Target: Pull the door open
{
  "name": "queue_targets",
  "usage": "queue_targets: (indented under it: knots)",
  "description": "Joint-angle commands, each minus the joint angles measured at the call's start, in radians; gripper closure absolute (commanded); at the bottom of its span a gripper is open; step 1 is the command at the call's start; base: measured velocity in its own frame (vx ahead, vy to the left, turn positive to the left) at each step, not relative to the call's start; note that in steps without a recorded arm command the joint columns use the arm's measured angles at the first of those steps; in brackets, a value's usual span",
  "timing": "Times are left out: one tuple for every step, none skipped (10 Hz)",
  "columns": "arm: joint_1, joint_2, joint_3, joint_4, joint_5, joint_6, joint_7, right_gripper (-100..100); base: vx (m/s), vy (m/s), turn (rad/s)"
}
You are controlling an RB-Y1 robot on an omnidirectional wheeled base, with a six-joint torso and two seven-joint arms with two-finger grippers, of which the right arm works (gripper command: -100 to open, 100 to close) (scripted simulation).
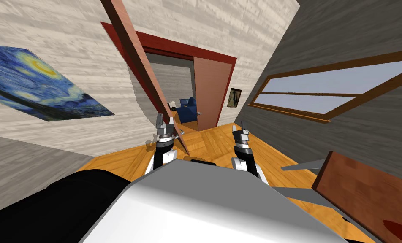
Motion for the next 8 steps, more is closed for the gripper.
queue_targets:
  knots:
    - [-0.014,-0.007,-0.003,0.034,-0.008,-0.008,0.006,-100,0.049,-0.006,0.056]
    - [-0.018,-0.009,-0.004,0.045,-0.01,-0.011,0.008,-100,0.082,-0.022,0.058]
    - [-0.027,-0.013,-0.005,0.067,-0.016,-0.017,0.012,-100,0.117,-0.007,0.053]
    - [-0.036,-0.017,-0.007,0.089,-0.021,-0.023,0.016,-100,0.126,0.003,0.055]
    - [-0.042,-0.019,-0.009,0.105,-0.025,-0.027,0.019,-100,0.098,-0.011,0.039]
    - [-0.049,-0.022,-0.01,0.121,-0.028,-0.031,0.022,-100,0.077,-0.009,0.043]
    - [-0.062,-0.026,-0.013,0.153,-0.036,-0.039,0.028,-100,0.099,-0.017,0.069]
    - [-0.068,-0.029,-0.014,0.169,-0.04,-0.043,0.031,-100,0.103,-0.026,0.057]
